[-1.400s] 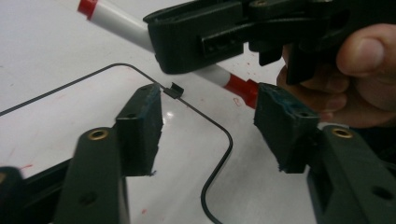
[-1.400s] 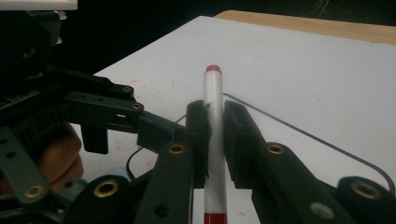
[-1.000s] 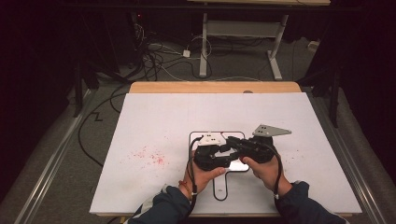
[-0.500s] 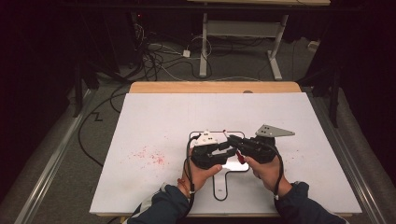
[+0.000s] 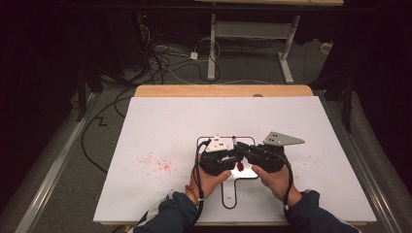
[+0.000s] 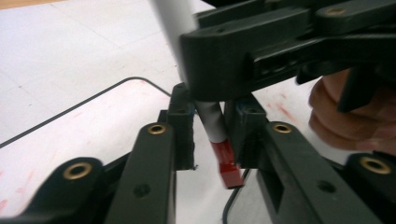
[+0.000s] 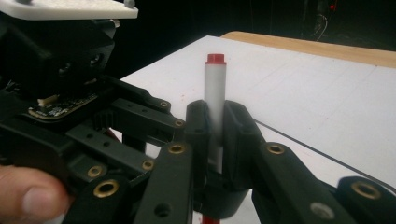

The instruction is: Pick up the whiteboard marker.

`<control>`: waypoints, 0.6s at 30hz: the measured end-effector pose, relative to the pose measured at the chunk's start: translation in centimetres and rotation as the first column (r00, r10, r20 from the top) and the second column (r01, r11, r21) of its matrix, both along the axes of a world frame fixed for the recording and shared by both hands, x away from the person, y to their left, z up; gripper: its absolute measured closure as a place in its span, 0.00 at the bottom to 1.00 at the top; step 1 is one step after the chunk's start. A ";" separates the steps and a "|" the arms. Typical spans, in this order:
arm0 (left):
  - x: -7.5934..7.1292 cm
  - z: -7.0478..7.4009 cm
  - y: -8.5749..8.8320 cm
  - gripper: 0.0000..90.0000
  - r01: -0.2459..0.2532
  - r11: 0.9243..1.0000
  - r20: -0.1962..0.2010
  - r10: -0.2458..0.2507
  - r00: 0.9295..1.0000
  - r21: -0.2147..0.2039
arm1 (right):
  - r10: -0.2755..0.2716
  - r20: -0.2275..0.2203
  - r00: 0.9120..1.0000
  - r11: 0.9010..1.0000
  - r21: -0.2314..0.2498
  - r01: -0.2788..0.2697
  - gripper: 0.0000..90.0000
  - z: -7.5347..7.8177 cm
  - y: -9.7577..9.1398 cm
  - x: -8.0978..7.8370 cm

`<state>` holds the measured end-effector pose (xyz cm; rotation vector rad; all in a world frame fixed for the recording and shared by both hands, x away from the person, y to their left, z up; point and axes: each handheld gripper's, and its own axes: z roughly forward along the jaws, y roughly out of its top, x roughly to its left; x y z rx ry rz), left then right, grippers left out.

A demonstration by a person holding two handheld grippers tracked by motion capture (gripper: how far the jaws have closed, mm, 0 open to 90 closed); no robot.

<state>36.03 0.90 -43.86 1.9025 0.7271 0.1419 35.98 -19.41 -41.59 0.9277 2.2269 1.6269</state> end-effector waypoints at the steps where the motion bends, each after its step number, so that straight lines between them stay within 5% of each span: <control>1: 0.0 0.0 0.1 0.83 -0.008 1.000 0.004 0.008 1.000 0.016 | 0.000 0.005 1.000 1.000 -0.002 0.000 0.90 0.0 0.0 0.0; 7: 0.1 0.4 0.4 0.87 -0.003 0.999 0.044 0.001 0.999 0.052 | 0.006 0.028 1.000 1.000 -0.008 -0.006 0.89 0.3 0.1 -0.3; 12: 0.7 0.8 1.8 0.87 -0.033 0.998 0.063 0.030 0.998 0.046 | -0.039 0.062 0.997 0.999 -0.002 0.039 0.60 0.9 -0.8 -0.5; 18: 0.9 1.2 3.9 0.88 -0.062 0.997 0.106 0.056 0.993 0.055 | -0.094 0.166 0.982 0.992 -0.072 0.107 0.49 1.5 -3.5 -1.4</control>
